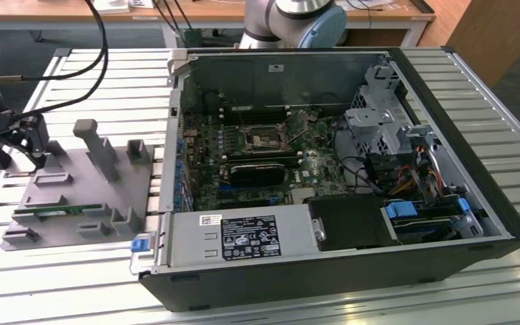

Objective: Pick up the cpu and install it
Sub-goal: 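Pick up the cpu and move it towards the insertion slot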

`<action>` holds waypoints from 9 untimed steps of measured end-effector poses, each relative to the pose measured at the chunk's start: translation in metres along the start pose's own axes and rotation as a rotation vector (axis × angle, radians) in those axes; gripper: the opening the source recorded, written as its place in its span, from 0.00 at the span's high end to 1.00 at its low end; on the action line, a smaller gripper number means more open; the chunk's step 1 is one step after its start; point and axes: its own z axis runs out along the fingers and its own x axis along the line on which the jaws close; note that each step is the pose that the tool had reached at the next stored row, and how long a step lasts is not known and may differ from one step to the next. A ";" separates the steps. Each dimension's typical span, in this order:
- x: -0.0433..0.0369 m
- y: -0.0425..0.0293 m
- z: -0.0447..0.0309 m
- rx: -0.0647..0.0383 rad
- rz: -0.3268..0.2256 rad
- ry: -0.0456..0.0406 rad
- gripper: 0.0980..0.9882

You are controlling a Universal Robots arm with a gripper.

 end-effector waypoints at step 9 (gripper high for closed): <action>0.0001 0.0003 -0.0063 0.000 0.000 0.0000 0.50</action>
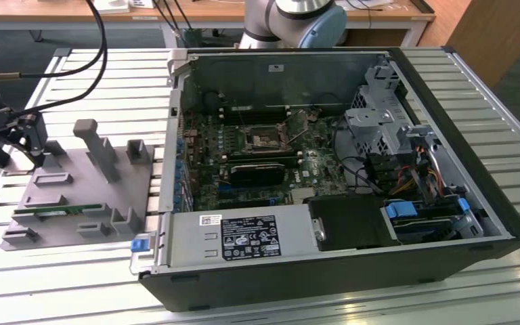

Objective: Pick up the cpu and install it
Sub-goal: 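Pick up the cpu and move it towards the insertion slot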

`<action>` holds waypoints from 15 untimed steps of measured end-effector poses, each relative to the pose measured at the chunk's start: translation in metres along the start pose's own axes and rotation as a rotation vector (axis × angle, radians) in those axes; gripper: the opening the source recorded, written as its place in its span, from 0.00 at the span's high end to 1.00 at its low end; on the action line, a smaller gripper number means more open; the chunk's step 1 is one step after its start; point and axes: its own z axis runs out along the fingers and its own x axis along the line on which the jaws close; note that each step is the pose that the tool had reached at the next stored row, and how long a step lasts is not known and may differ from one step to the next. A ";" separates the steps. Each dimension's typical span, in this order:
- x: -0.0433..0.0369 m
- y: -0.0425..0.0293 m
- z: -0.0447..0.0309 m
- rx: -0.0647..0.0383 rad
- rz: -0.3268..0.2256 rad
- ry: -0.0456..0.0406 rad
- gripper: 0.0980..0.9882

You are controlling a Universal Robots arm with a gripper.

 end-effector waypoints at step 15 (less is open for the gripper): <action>0.0001 0.0005 -0.0121 0.000 0.000 0.0000 0.50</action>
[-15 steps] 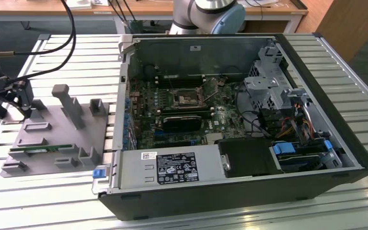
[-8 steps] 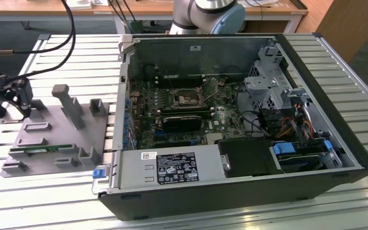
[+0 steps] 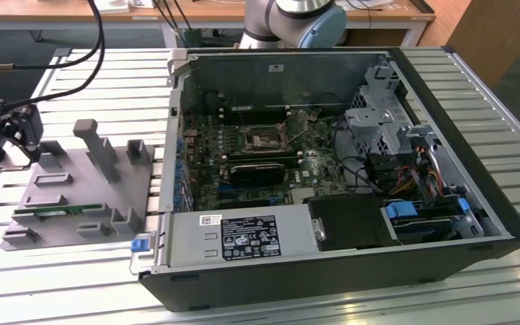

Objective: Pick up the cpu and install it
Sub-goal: 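Pick up the cpu and move it towards the insertion slot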

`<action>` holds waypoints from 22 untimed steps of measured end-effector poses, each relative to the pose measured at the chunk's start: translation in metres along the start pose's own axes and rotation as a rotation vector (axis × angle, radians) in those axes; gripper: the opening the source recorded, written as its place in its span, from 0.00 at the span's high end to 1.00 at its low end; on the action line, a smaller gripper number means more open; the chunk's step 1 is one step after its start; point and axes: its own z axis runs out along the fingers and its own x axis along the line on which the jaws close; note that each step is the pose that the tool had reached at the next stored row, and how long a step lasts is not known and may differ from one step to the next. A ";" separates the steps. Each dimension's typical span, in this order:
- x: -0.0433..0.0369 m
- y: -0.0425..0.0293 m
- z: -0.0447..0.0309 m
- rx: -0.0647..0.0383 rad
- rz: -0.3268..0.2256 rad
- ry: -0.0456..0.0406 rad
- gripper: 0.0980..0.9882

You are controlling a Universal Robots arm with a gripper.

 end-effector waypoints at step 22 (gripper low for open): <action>0.0002 0.0007 -0.0154 0.000 0.000 0.0000 0.50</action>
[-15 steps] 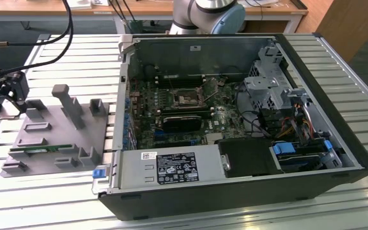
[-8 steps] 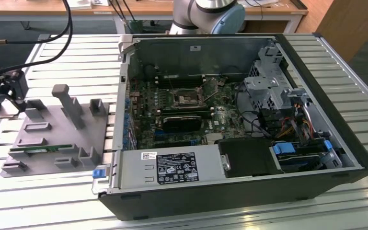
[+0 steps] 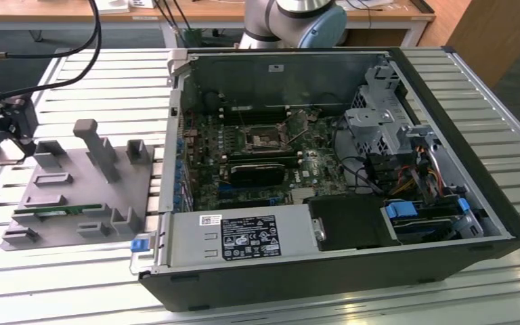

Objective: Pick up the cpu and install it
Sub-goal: 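Pick up the cpu and move it towards the insertion slot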

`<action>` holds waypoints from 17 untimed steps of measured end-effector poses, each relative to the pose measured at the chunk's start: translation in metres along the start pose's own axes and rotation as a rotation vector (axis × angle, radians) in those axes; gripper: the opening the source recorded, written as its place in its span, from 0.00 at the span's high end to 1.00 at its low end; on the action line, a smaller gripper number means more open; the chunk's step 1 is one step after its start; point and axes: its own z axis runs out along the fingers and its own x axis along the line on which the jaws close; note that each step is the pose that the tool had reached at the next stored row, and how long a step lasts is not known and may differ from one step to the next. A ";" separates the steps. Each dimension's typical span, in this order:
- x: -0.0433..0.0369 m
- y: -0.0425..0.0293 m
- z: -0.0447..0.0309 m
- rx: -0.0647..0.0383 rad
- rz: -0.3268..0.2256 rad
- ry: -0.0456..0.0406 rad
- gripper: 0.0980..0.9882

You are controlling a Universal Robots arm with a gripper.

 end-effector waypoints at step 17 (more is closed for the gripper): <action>0.0005 0.0021 -0.0478 0.000 0.000 0.0000 0.50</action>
